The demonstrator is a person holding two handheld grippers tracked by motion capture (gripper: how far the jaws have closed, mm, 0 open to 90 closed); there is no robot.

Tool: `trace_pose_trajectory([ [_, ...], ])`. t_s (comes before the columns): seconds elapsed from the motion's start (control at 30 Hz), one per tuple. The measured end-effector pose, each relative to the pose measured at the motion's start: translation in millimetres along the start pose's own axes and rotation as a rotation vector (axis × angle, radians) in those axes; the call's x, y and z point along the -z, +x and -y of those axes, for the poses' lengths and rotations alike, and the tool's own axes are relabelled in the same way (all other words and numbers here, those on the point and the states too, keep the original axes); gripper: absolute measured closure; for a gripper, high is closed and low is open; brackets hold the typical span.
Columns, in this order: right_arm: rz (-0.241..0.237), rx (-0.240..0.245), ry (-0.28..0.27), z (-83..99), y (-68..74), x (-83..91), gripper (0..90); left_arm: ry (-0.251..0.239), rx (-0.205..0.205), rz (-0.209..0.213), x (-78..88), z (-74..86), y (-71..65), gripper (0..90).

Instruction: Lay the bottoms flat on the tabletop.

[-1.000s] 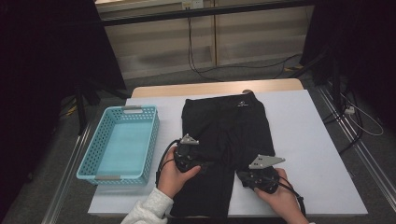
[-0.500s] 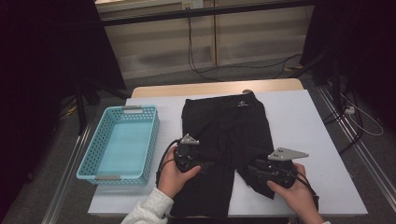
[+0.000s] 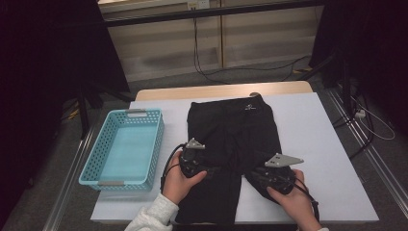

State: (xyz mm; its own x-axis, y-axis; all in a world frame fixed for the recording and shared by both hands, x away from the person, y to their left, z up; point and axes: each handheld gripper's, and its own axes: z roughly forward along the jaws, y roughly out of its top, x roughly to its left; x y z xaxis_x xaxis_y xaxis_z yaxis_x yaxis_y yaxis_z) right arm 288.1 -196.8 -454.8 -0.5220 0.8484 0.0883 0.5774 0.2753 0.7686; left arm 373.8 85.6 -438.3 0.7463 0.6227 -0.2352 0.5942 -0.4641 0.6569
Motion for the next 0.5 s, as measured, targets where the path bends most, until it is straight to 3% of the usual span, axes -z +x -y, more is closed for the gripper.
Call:
trace_pose_trajectory([
  [0.03, -0.002, -0.014, 0.0, 0.2, -3.6, 1.5, 73.9, 0.003, -0.002, 0.001, 0.0, -0.1, 0.1, 19.9],
  [0.13, -0.011, -0.021, 0.001, 2.1, -9.8, 3.5, 88.8, 0.007, -0.007, 0.001, -1.4, -0.2, -0.5, 19.9],
  [0.33, -0.027, -0.063, -0.024, 2.2, -21.6, 14.0, 90.0, 0.0, -0.008, 0.009, -0.4, -1.3, -2.1, 20.0],
  [0.5, -0.001, -0.162, -0.109, 7.4, -46.3, 43.2, 90.0, -0.007, -0.01, 0.005, 0.3, -2.1, -2.4, 20.3],
])
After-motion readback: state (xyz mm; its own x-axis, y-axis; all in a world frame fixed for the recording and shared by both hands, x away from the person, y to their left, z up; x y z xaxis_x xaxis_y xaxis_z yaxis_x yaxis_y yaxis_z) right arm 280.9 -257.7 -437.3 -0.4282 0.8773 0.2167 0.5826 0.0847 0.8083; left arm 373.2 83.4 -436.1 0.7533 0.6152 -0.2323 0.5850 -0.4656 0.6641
